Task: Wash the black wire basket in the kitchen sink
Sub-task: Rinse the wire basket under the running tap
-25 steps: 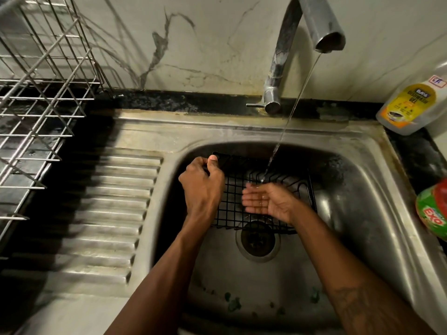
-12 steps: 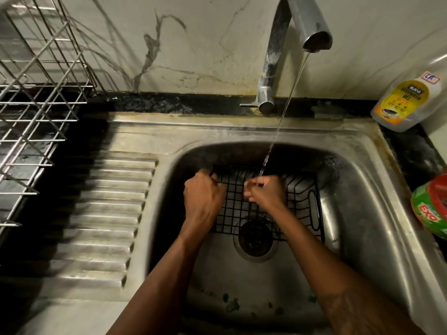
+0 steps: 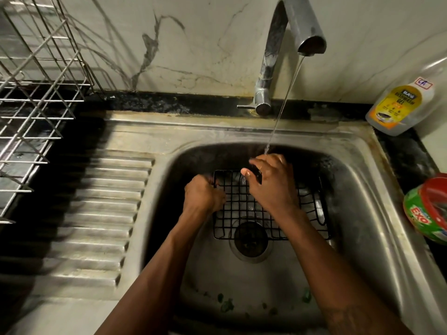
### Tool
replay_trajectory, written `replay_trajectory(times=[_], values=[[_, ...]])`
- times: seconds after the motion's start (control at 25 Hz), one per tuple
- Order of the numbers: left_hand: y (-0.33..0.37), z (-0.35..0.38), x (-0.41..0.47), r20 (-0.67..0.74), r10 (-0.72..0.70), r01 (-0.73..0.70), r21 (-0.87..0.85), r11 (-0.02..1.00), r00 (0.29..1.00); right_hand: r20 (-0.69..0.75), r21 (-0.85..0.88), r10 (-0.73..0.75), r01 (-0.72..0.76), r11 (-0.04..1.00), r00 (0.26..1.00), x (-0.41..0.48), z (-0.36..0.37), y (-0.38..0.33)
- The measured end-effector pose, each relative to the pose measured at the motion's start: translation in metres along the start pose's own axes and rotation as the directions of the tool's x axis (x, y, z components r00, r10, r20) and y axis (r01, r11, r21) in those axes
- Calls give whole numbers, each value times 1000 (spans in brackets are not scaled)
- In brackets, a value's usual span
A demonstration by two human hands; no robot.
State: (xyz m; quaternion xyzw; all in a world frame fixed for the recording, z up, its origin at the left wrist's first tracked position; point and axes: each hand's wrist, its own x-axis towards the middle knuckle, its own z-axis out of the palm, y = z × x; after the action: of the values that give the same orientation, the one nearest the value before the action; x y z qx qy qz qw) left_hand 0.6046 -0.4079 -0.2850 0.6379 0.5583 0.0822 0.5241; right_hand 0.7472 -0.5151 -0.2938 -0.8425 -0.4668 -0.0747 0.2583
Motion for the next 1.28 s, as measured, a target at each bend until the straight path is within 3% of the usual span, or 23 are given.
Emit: replay_trajectory(times=[0.16,0.4,0.48,0.56,0.64,0.72,0.84,0.96,1.0,1.08,1.16,1.2,1.28], values=[[-4,3,3,-44,96,-101,-153,983,994,-59,-24,22,-23,999,998,5,-15,3],[12,-9,-33,-150,279,-304,-175,937,948,-365,-31,-65,57,998,929,10,-42,-22],[13,-13,-31,-159,311,-333,-145,932,937,-275,-13,-43,41,999,961,9,-49,-28],[7,-17,-25,-149,303,-317,-75,946,941,-18,-87,86,-88,992,996,9,-48,-37],[1,-18,-21,-80,312,-313,5,950,947,200,-227,132,-85,970,971,7,-44,-43],[0,-21,-21,37,289,-291,67,954,957,304,-280,116,-28,960,946,6,-39,-48],[7,-32,-22,149,165,-157,-65,985,975,346,-284,127,-25,958,930,8,-37,-47],[16,-49,-26,328,134,-69,-203,977,935,360,-278,100,5,960,928,13,-39,-45],[18,-51,-27,331,128,-43,-252,967,935,387,-233,73,21,972,919,14,-40,-44],[23,-47,-28,197,79,-4,-353,936,977,435,-121,4,54,991,900,13,-43,-41],[25,-36,-24,78,69,-49,-236,970,995,442,-71,-48,88,994,896,12,-45,-38],[25,-30,-24,124,68,-46,-177,983,990,443,-66,-53,91,994,895,11,-44,-38],[24,-22,-21,256,26,32,-219,975,966,452,-70,-41,81,994,891,9,-42,-42]])
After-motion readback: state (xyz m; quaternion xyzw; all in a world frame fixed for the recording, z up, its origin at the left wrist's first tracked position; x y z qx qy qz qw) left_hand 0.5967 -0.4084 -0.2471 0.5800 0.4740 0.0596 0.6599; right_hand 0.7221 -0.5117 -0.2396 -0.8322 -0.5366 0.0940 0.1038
